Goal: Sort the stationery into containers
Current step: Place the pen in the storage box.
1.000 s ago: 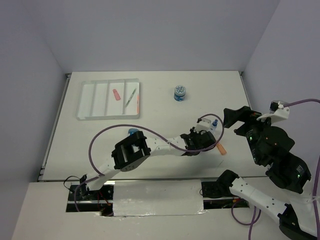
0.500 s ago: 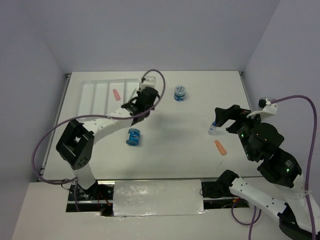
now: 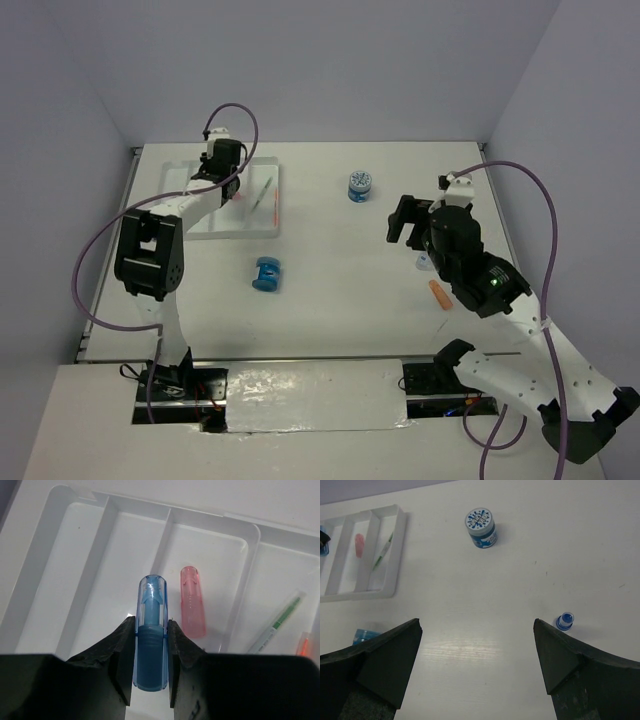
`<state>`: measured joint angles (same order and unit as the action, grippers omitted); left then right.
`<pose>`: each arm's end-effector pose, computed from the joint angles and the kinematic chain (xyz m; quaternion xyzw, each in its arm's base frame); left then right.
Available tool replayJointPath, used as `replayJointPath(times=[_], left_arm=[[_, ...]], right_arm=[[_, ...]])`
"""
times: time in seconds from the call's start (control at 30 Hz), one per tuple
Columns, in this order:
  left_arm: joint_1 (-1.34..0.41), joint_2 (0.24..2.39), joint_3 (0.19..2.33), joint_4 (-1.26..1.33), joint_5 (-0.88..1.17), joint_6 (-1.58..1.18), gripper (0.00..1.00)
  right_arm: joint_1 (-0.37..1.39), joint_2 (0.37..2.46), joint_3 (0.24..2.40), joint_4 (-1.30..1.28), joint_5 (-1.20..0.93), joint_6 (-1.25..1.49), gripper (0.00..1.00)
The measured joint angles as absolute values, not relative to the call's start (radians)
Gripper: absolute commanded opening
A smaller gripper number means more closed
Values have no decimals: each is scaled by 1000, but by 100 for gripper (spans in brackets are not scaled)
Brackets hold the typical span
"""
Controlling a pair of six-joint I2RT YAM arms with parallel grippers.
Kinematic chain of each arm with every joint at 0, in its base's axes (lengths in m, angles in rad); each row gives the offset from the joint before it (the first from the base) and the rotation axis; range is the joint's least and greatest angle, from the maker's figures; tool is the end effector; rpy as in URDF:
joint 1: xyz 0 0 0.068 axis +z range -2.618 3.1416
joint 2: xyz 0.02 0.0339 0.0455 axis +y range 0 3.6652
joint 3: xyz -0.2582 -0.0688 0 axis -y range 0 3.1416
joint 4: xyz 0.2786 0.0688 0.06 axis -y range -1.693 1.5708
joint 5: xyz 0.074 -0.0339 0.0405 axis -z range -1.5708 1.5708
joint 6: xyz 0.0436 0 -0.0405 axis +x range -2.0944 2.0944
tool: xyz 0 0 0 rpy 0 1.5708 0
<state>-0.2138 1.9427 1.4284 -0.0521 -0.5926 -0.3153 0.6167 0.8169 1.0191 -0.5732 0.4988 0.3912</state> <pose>0.4731 -0.0778 0.2101 -0.1829 0.8301 0.1266 0.5113 0.1824 0.1037 0.3758 0.0485 0.8105 0.0858 0.5775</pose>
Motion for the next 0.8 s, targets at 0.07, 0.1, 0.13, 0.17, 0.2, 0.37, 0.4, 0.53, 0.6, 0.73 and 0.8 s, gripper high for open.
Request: replayJointPath(times=[0.07,0.1,0.13,0.17,0.2,0.37,0.4,0.53,0.6,0.73,0.8], left_arm=[[-196,1961,1441,-51,-577,-316,26],[-188,1972,1443,-49,-566,-316,31],[-180,1985,1444,-47,-552,-316,41],[-176,1997,1444,-47,-544,-317,51],[-174,2008,1444,-48,-534,-316,56],[-173,2032,1444,-53,-492,-316,84],[-173,2032,1444,-51,-490,-317,85],[-173,2029,1444,-81,-492,-327,96],[-173,2010,1444,-133,-489,-359,99],[-181,1845,1344,-205,-459,-429,99],[-202,1720,1274,-243,-460,-464,99]], right_arm=[[595,825,1006,-563,469,392,100],[583,831,1004,-559,451,392,100],[573,839,1004,-549,434,392,100],[566,846,1004,-539,421,392,100],[561,851,1004,-531,408,392,100],[537,889,1004,-509,356,393,100],[526,896,1004,-508,347,393,100],[448,913,1000,-505,303,404,100],[366,925,989,-500,266,421,100],[204,934,938,-487,227,468,100],[144,926,906,-488,224,492,100]])
